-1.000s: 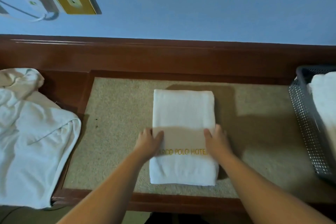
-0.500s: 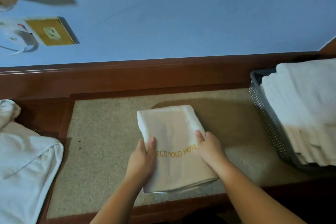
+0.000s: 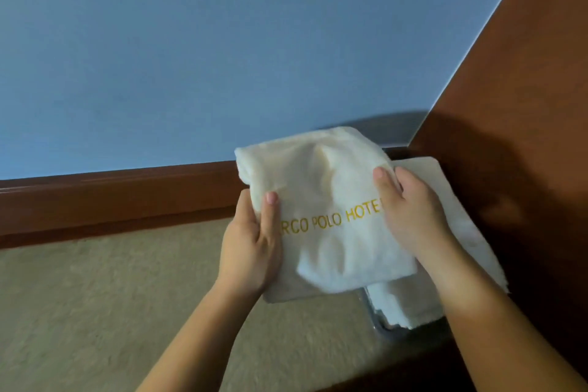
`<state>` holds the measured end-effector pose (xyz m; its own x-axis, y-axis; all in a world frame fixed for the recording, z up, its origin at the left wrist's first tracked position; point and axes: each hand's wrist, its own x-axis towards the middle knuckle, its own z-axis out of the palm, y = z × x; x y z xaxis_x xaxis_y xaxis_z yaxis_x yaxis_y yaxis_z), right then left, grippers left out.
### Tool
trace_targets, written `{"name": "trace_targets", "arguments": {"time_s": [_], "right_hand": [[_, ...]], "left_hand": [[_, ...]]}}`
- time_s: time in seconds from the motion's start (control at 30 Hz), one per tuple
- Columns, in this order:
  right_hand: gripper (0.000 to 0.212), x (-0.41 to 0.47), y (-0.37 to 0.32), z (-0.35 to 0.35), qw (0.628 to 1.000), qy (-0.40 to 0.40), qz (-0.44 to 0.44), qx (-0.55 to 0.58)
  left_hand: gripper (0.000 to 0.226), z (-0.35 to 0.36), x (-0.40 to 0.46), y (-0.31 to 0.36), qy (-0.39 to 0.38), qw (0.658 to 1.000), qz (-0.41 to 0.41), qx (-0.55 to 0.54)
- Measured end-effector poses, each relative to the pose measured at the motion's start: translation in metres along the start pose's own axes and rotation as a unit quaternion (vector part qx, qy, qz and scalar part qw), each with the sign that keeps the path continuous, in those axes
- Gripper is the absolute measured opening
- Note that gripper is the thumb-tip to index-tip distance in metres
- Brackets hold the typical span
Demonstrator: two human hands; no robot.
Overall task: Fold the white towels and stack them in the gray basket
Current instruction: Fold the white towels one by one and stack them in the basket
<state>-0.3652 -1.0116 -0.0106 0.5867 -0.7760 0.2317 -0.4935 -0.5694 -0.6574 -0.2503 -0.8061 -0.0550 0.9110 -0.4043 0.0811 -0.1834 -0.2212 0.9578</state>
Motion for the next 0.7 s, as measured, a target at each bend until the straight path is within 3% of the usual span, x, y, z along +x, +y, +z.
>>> {"name": "trace_targets", "arguments": {"time_s": [0.27,0.4,0.5,0.57,0.7], "right_hand": [[0.046,0.083,0.089,-0.119,0.994,0.049,-0.017,-0.091],[0.038,0.085,0.16,-0.116,0.984,-0.032,0.079,-0.159],[0.037,0.066,0.219,-0.091,0.962,-0.111,0.201,-0.15],[0.044,0.053,0.241,-0.081,0.955,-0.122,0.235,-0.132],[0.06,0.056,0.239,-0.082,0.967,-0.101,0.211,-0.103]], "left_hand": [[0.027,0.15,0.006,0.076,-0.076,0.994,0.031,-0.078],[0.029,0.21,-0.019,0.053,-0.182,0.981,-0.067,-0.015],[0.042,0.234,-0.042,0.018,-0.297,0.942,-0.149,0.041],[0.054,0.237,-0.049,0.003,-0.309,0.939,-0.143,0.049],[0.066,0.232,-0.038,0.0,-0.292,0.946,-0.132,0.054]]}}
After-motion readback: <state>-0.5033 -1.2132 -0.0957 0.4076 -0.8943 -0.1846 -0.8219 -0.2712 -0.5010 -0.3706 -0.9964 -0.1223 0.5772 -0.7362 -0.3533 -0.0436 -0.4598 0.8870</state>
